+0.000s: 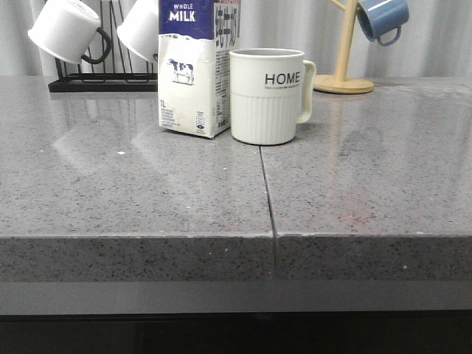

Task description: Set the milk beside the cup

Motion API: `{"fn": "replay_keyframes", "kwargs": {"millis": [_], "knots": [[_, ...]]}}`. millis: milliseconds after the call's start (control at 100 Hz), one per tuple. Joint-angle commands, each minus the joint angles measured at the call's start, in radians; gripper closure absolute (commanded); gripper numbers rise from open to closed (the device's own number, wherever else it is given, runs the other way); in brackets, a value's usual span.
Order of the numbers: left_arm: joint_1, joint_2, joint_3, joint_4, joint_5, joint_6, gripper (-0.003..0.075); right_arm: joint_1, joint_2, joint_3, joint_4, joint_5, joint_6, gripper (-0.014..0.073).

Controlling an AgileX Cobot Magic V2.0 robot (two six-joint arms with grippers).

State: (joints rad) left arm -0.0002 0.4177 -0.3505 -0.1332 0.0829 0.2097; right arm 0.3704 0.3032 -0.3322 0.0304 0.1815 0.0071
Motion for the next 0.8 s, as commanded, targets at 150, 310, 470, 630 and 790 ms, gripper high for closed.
{"fn": "replay_keyframes", "kwargs": {"millis": [150,310,470,630,790], "knots": [[0.002,-0.119,0.073,-0.002,-0.073,-0.002,0.0741,-0.001,0.006,-0.026,-0.007,-0.075,-0.007,0.0662],[0.004,-0.180,0.138,-0.002,-0.083,-0.002,0.0741,-0.001,0.006,-0.026,-0.007,-0.075,-0.007,0.0662],[0.005,-0.217,0.205,0.038,-0.093,-0.050,0.0741,-0.001,0.006,-0.026,-0.007,-0.075,-0.007,0.0662],[0.009,-0.276,0.263,0.243,-0.083,-0.230,0.0741,-0.001,0.006,-0.026,-0.007,-0.075,-0.007,0.0662],[0.009,-0.366,0.320,0.231,-0.033,-0.230,0.0741,-0.001,0.006,-0.026,-0.007,-0.075,-0.007,0.0662]]}}
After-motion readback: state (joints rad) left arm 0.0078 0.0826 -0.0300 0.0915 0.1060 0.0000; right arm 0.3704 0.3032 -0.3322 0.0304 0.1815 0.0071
